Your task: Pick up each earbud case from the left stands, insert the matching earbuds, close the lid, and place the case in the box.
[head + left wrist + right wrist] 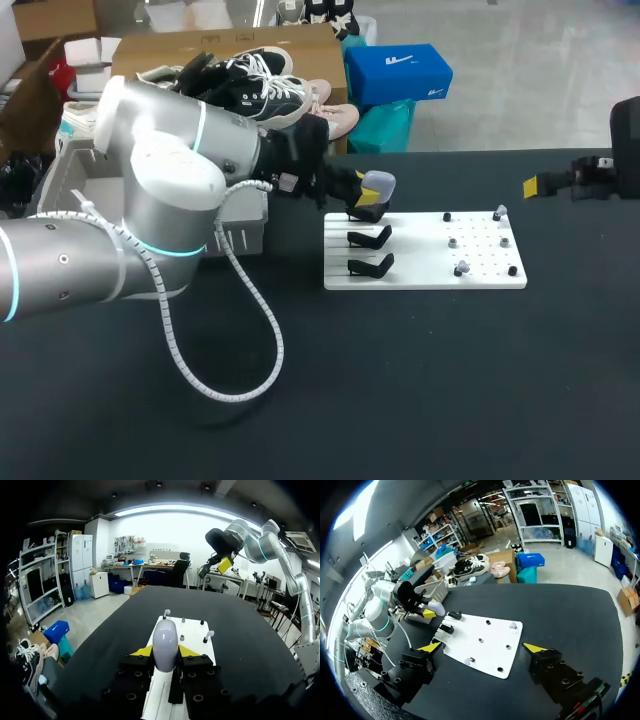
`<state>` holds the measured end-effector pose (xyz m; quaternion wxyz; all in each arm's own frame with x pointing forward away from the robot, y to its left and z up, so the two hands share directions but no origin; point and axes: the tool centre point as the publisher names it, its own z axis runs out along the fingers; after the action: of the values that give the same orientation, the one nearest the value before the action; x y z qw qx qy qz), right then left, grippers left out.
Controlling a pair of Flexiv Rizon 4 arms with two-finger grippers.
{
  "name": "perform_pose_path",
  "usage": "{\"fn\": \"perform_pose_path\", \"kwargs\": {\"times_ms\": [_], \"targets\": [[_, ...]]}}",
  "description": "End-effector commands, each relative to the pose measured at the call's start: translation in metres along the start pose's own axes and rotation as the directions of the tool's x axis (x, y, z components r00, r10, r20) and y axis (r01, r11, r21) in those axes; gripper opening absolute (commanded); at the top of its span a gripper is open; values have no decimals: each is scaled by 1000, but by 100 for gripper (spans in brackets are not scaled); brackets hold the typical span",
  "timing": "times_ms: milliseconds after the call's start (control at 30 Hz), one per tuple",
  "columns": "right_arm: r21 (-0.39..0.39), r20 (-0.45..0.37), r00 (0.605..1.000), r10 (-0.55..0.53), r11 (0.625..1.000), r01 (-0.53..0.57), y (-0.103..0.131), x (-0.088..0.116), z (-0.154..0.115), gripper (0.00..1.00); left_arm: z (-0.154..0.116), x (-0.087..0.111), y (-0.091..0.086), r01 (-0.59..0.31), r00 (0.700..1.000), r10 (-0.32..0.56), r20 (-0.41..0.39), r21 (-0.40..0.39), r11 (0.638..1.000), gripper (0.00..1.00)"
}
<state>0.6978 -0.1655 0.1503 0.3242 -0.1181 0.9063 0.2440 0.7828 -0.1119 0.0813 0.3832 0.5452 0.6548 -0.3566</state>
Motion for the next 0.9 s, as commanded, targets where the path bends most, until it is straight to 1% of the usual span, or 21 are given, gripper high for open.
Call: {"fn": "perform_pose_path", "kwargs": {"times_ms": [33,167,433,533,600,700,900], "targets": [[-42,-19,1000,-20,999,19,15,-5,13,100,1,-6,-6,-16,1000,16,-5,-2,1000,0],[-69,-38,998,-54,996,51,33,-5,23,100,2,-12,-11,-49,999,49,-1,6,999,0],[-121,-84,989,-122,986,111,63,-7,49,100,10,-30,-11,-83,996,82,34,23,996,0],[-138,-94,987,-133,983,119,69,-9,58,100,11,-36,-18,-96,995,93,47,44,994,0],[-152,-101,985,-139,981,123,70,-10,65,100,12,-36,-18,-102,993,99,57,58,993,0],[-166,-113,982,-149,978,130,74,-13,75,100,13,-40,-25,-119,991,114,69,76,990,0],[-191,-119,980,-158,972,134,78,-17,88,100,20,-44,-33,-132,990,126,67,103,986,0]]}}
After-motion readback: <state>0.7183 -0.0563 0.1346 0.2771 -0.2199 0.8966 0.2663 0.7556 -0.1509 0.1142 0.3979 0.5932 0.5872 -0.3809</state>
